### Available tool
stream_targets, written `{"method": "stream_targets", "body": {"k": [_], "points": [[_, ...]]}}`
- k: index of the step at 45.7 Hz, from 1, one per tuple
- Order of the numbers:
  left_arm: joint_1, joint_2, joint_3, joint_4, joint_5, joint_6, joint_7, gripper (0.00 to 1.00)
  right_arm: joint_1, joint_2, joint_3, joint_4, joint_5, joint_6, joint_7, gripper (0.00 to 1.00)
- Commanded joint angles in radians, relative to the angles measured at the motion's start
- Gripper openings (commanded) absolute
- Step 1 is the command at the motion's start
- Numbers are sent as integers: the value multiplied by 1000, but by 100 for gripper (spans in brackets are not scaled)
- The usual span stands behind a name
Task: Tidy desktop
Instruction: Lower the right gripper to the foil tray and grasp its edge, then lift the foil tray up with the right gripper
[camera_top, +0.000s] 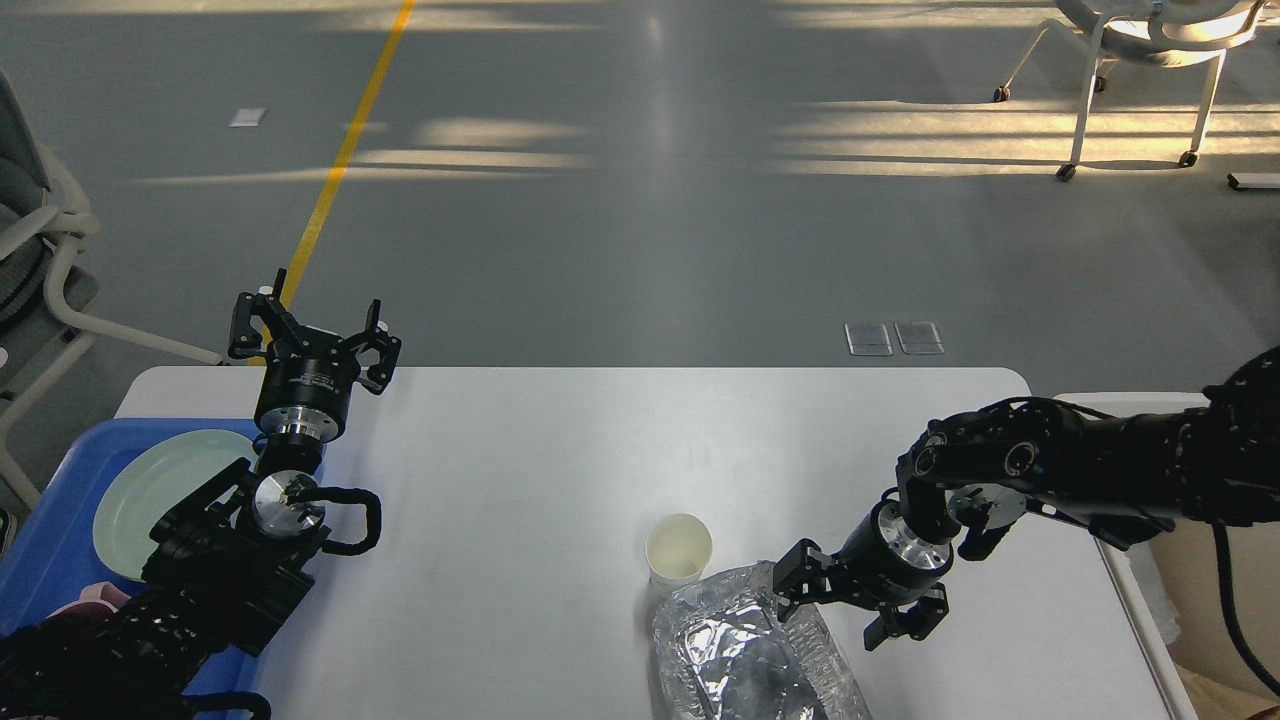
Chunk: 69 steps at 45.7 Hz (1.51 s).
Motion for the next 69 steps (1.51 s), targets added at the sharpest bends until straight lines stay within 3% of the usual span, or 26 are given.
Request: {"method": "stream_targets", "body": {"k": [1, 7, 13, 19, 52, 63, 69], "points": [[0, 0, 0, 0, 0, 0, 0, 100, -24, 18, 9, 1, 0, -31, 0, 94], [0, 0, 0, 0, 0, 0, 0, 100, -41, 29, 11, 6, 0, -59, 0, 83], [0, 0, 0, 0, 0, 0, 0, 100, -44, 35, 11, 12, 2, -60, 0, 49], [0, 0, -1, 0, 0, 0, 0, 100, -44, 38, 11, 15, 3, -56, 0, 0], [0, 0, 0, 0, 0, 0, 0, 100, 6, -27, 9, 79, 6, -42, 3, 0], [0, 0, 0, 0, 0, 0, 0, 100, 216, -207, 0, 269, 5, 81, 3, 0], [0, 0, 0, 0, 0, 0, 0, 100, 403, -328, 0, 349, 5, 212, 3, 0]]}}
